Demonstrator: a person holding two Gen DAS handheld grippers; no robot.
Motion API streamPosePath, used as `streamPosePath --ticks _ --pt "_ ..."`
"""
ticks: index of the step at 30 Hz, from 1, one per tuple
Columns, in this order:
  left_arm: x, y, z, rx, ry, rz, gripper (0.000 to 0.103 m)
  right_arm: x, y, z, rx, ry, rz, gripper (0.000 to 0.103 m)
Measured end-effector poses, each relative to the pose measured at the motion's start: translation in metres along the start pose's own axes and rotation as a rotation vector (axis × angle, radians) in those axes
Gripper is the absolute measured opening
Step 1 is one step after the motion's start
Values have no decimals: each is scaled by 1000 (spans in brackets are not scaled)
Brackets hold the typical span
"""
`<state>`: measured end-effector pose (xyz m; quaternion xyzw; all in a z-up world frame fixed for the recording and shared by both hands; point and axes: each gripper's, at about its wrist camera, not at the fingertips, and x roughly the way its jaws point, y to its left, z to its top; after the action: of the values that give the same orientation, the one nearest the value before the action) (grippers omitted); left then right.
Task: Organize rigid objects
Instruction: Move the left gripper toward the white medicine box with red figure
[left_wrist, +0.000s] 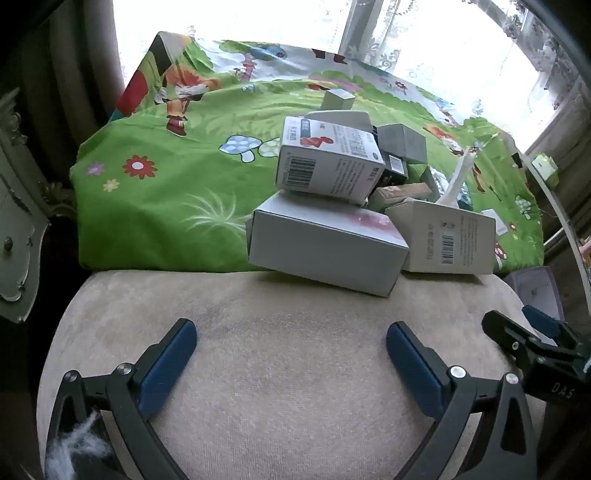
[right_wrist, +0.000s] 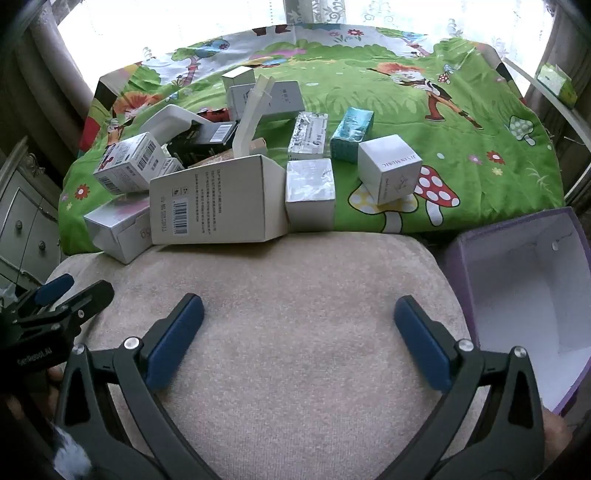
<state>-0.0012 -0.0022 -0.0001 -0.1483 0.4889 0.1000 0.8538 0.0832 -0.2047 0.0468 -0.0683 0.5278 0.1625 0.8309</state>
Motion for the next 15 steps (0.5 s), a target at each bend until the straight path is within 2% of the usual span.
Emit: streamPosePath --ticks 9,15 --pt "-3 -3 0 19 -11 23 103 0 -1 -1 -1 -1 -1 103" --pt "-15 -2 1 15 -73 -5 103 0 -1 -1 1 0 -1 103"
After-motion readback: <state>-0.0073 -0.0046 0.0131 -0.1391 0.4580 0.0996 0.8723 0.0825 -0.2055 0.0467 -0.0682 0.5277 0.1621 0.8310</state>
